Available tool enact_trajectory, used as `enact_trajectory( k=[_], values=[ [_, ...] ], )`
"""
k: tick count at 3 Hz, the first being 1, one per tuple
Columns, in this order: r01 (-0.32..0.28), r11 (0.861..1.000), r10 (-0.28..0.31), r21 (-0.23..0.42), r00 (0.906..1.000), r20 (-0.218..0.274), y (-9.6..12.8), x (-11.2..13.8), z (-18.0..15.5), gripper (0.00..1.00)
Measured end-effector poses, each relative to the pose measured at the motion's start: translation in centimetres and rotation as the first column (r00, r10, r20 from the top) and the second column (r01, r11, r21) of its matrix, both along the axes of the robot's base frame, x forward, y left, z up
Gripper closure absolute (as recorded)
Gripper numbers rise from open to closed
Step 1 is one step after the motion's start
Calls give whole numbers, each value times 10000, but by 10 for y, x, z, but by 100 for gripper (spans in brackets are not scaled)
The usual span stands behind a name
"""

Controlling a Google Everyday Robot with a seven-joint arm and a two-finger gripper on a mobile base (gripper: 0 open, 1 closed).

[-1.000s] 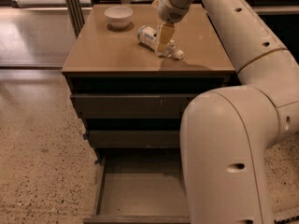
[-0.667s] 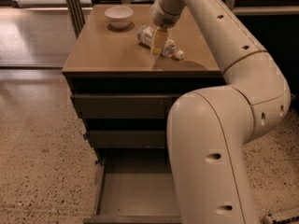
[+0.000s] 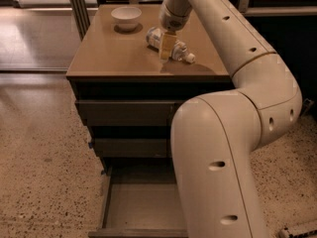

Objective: Place blue plastic bottle into bottom drawer

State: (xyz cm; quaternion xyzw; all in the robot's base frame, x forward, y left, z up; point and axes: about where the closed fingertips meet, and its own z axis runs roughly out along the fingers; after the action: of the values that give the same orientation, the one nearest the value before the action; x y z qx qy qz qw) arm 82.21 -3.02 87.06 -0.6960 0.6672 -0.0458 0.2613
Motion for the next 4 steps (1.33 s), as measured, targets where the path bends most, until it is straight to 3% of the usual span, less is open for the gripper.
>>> enact_trajectory(
  k=[1, 2, 3, 4],
  values=[
    [1751, 9791, -1801, -1031, 9828, -408, -11, 17, -25, 0],
    [2474, 9574, -2606, -1490, 9625, -758, -19, 22, -46, 0],
    [2474, 9574, -2605, -1490, 9625, -758, -19, 22, -46, 0],
    [2474, 9574, -2605, -1490, 9625, -758, -19, 22, -46, 19]
  ],
)
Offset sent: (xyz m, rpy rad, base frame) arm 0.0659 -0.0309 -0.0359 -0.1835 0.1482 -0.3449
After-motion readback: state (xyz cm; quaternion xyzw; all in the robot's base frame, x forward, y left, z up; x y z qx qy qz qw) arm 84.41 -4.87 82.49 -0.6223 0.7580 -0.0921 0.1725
